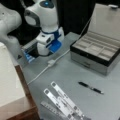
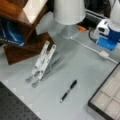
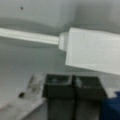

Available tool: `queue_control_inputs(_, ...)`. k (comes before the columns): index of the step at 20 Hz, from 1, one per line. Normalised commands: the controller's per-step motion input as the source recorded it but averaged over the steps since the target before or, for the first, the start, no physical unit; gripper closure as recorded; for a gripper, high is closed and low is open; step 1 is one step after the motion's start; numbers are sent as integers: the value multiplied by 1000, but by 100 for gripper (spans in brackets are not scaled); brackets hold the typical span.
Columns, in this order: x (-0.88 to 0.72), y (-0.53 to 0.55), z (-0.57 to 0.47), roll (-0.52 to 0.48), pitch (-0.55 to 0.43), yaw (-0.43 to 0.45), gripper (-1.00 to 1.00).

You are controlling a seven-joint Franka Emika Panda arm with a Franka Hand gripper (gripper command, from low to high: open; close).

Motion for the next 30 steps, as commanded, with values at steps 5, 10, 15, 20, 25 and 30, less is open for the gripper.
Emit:
queue_control_inputs(5, 72, -4, 348, 119, 53, -47, 100)
queue_control_inputs(10, 89, -3, 178, 85, 120, -19, -100)
queue_control_inputs(15, 129, -18, 191, 54, 135, 5, -100)
queue_control_inputs(20, 188, -81, 315, 16, 156, 34, -100)
queue_control_inputs(25, 385, -191, 401, -55, 160, 50, -100)
queue_control_inputs(30, 534, -270, 375, -65, 227, 89, -100)
